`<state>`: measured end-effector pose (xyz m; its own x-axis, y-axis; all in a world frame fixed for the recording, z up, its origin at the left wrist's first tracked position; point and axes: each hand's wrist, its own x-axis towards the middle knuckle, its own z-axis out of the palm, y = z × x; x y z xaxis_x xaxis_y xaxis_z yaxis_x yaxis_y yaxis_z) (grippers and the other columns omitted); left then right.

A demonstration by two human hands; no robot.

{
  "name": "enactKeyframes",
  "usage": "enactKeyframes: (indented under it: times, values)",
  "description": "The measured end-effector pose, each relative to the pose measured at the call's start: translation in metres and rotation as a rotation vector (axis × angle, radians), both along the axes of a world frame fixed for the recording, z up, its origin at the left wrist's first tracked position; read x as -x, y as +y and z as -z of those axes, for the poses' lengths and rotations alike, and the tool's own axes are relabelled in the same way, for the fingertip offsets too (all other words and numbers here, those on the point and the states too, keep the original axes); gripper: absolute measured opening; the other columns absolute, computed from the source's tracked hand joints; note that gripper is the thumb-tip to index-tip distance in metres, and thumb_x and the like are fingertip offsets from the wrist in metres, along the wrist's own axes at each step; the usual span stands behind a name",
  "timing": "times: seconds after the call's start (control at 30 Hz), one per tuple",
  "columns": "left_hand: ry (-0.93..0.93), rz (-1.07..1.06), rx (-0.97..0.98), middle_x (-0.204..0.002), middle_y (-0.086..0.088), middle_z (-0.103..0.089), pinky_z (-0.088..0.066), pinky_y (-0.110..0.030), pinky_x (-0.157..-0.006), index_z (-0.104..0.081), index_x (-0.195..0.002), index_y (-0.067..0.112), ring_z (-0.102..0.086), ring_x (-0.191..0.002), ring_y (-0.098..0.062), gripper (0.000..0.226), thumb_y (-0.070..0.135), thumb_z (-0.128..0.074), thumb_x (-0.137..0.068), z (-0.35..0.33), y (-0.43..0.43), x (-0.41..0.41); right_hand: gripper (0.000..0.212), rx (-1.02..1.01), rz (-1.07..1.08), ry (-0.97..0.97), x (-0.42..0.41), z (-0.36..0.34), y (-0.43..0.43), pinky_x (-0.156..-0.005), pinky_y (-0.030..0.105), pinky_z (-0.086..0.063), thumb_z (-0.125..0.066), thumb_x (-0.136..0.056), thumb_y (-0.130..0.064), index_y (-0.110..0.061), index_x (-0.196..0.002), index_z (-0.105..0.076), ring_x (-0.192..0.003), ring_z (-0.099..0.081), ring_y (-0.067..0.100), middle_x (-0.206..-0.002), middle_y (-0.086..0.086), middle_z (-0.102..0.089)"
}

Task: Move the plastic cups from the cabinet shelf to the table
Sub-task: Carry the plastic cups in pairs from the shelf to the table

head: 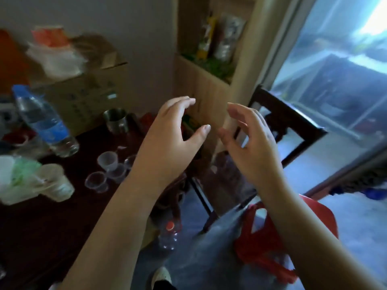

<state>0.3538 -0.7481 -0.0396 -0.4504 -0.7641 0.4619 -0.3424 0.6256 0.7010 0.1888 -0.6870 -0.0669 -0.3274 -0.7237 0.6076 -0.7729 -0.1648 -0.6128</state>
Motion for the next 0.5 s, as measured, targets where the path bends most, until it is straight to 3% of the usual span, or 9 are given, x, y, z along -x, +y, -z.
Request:
enactKeyframes:
  times: [0.1,0.23,0.4,0.5]
  values:
    - [0.026,0.134,0.075,-0.133,0.011,-0.04,-0.026,-0.006,-0.1,-0.044,-0.134,0.018,-0.035,-0.122,0.005,0.052,0.035,-0.06,-0.087,-0.025,0.059,0.049,0.052,0.026,0.116,-0.012,0.038,-0.025,0.084,-0.098,0.027,-0.044,-0.061,-0.082,-0.043,-0.016,-0.127,-0.053,-0.116,-0.054,0.007,-0.124,-0.004,-0.056]
    - [0.049,0.382,0.11,-0.131,0.006,-0.042,-0.03,-0.017,-0.103,-0.042,-0.134,0.015,-0.038,-0.122,-0.001,0.057,0.036,-0.056,-0.083,-0.049,0.162,0.129,0.057,0.042,0.359,0.004,0.086,-0.052,0.226,-0.097,0.018,-0.04,-0.061,-0.08,-0.045,-0.015,-0.128,-0.053,-0.114,-0.053,0.006,-0.126,-0.003,-0.056]
    - [0.08,0.679,0.127,-0.129,0.006,-0.042,-0.029,-0.022,-0.105,-0.041,-0.135,0.015,-0.041,-0.123,-0.009,0.058,0.034,-0.064,-0.084,-0.063,0.298,0.219,0.055,0.058,0.691,-0.012,0.126,-0.076,0.4,-0.101,0.026,-0.04,-0.067,-0.083,-0.035,-0.015,-0.132,-0.05,-0.118,-0.05,0.007,-0.127,-0.003,-0.054]
    - [0.105,0.863,0.169,-0.124,0.007,-0.041,-0.024,-0.004,-0.098,-0.042,-0.134,0.013,-0.039,-0.11,0.003,0.059,0.033,-0.063,-0.083,-0.071,0.378,0.264,0.057,0.071,0.874,-0.016,0.142,-0.085,0.494,-0.101,0.016,-0.036,-0.063,-0.083,-0.043,-0.02,-0.133,-0.047,-0.119,-0.048,0.002,-0.127,-0.009,-0.052]
